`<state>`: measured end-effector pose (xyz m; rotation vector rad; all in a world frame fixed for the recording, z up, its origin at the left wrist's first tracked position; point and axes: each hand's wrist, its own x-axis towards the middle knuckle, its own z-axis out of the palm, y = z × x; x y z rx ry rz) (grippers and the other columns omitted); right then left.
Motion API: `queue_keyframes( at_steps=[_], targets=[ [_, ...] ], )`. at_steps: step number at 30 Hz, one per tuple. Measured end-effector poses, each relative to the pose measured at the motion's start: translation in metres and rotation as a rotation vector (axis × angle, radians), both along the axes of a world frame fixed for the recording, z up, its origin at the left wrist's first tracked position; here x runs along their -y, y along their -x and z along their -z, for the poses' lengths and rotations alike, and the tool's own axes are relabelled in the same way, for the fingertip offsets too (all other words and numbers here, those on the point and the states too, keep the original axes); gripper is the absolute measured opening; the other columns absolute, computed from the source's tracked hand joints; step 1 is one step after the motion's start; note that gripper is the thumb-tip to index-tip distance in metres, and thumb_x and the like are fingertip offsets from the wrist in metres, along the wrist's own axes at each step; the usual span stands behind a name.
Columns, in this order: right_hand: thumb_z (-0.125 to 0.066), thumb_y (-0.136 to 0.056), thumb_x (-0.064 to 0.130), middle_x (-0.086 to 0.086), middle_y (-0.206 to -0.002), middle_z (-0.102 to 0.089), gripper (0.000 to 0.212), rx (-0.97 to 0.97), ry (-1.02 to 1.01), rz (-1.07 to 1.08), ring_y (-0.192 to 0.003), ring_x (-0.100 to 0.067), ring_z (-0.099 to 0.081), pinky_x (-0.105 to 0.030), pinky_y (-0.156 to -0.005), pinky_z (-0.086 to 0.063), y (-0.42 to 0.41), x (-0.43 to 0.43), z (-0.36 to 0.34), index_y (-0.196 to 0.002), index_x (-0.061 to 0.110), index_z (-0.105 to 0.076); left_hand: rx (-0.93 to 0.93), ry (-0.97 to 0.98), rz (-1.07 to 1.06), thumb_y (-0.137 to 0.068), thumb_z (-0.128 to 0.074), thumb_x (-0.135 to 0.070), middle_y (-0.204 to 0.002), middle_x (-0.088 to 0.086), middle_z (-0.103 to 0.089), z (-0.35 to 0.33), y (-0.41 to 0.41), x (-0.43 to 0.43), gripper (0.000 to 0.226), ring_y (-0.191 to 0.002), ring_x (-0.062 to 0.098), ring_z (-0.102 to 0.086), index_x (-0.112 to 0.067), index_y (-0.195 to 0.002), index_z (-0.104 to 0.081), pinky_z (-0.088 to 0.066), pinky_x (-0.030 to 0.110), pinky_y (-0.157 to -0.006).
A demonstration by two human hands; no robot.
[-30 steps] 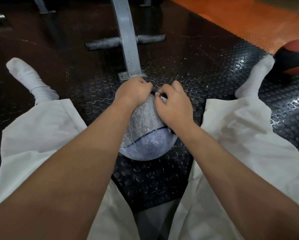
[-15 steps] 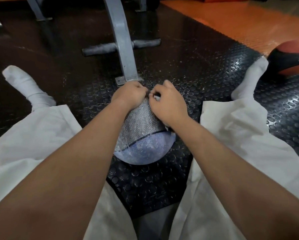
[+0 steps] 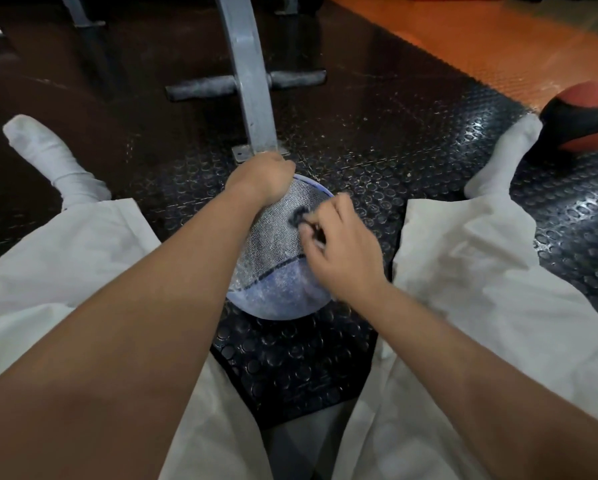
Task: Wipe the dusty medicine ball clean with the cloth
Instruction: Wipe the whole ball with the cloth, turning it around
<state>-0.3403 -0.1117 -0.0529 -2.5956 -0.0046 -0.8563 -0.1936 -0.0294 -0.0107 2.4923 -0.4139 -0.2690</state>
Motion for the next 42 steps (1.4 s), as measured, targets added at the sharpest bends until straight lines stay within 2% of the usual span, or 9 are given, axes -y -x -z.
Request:
queue_keyframes(
  at_steps=[5,12,17,21,29,33,35,39,42],
  targets=[
    [-0.05,-0.096,0.034,-0.006,-0.108,-0.047,0.026,-0.122,-0.042,0.145,-0.098,-0.024,-0.05,-0.031,-0.072,-0.037,-0.049,0.007,-0.025,-0.099,0.01,-0.059,0.015,0.043,-0.017,-0.099,-0.041,-0.028,-0.121,0.018,-0.062,0.003,0.001,-0.004,0.036,-0.113,0.035,-0.058,-0.004,-0.118,-0.061,-0.047,0.04,-0.095],
    [-0.042,-0.096,0.027,-0.014,-0.093,-0.053,0.028,0.128,0.026,0.066,-0.081,-0.022,-0.044,-0.028,-0.058,-0.034,0.014,-0.011,0.022,-0.087,0.004,-0.055,0.041,-0.01,0.025,-0.096,-0.039,-0.03,-0.106,0.006,-0.056,0.001,-0.003,0.0,0.024,-0.099,0.025,-0.051,-0.015,-0.09,-0.058,-0.042,0.035,-0.089],
    [-0.045,-0.094,0.024,-0.012,-0.091,-0.054,0.025,0.076,0.079,0.018,-0.075,-0.022,-0.047,-0.026,-0.057,-0.031,0.008,0.002,0.006,-0.084,0.004,-0.055,0.052,-0.023,0.039,-0.096,-0.038,-0.033,-0.101,0.005,-0.055,0.002,0.002,-0.001,0.024,-0.094,0.025,-0.05,-0.02,-0.084,-0.054,-0.038,0.033,-0.079],
    [-0.049,-0.097,0.031,-0.006,-0.109,-0.051,0.022,-0.161,-0.108,0.163,-0.092,-0.024,-0.052,-0.03,-0.068,-0.035,-0.04,0.014,-0.026,-0.099,0.012,-0.06,0.062,0.033,0.009,-0.095,-0.041,-0.033,-0.094,0.003,-0.057,0.005,0.011,-0.003,0.028,-0.089,0.026,-0.051,-0.022,-0.071,-0.051,-0.035,0.032,-0.074],
    [-0.05,-0.092,0.026,-0.01,-0.094,-0.053,0.023,0.056,-0.063,0.081,-0.08,-0.024,-0.053,-0.028,-0.058,-0.04,0.007,-0.015,0.003,-0.091,0.006,-0.062,0.072,0.008,0.012,-0.093,-0.04,-0.031,-0.099,0.008,-0.06,0.006,0.001,-0.004,0.029,-0.092,0.028,-0.052,-0.017,-0.072,-0.054,-0.036,0.033,-0.074],
    [-0.051,-0.088,0.025,-0.009,-0.089,-0.058,0.023,0.073,0.029,-0.07,-0.074,-0.028,-0.056,-0.028,-0.054,-0.044,0.026,-0.01,0.011,-0.086,0.007,-0.065,0.069,0.023,0.044,-0.096,-0.034,-0.025,-0.111,0.012,-0.059,0.008,-0.003,-0.003,0.032,-0.1,0.028,-0.053,-0.01,-0.102,-0.062,-0.044,0.038,-0.088],
    [-0.054,-0.089,0.024,-0.006,-0.091,-0.058,0.02,0.04,-0.011,-0.048,-0.077,-0.024,-0.055,-0.027,-0.057,-0.041,0.012,-0.003,-0.004,-0.087,0.008,-0.066,0.087,0.032,0.051,-0.1,-0.035,-0.014,-0.121,0.016,-0.059,0.008,-0.001,-0.002,0.034,-0.115,0.032,-0.054,-0.002,-0.118,-0.061,-0.043,0.041,-0.099],
    [-0.059,-0.092,0.025,-0.001,-0.104,-0.057,0.016,-0.086,-0.257,0.06,-0.093,-0.021,-0.057,-0.029,-0.071,-0.042,-0.039,0.009,-0.028,-0.096,0.012,-0.069,0.161,-0.042,0.078,-0.088,-0.029,-0.03,-0.118,0.011,-0.062,0.011,0.003,-0.005,0.05,-0.112,0.029,-0.057,-0.009,-0.115,-0.065,-0.045,0.037,-0.095],
    [-0.056,-0.094,0.026,-0.003,-0.11,-0.056,0.021,-0.085,-0.177,0.143,-0.1,-0.023,-0.051,-0.03,-0.077,-0.04,-0.049,0.002,-0.026,-0.105,0.013,-0.068,0.192,-0.085,0.113,-0.094,-0.035,-0.015,-0.125,0.011,-0.061,0.013,0.0,-0.007,0.038,-0.116,0.029,-0.055,-0.009,-0.117,-0.065,-0.044,0.038,-0.1]
  ],
)
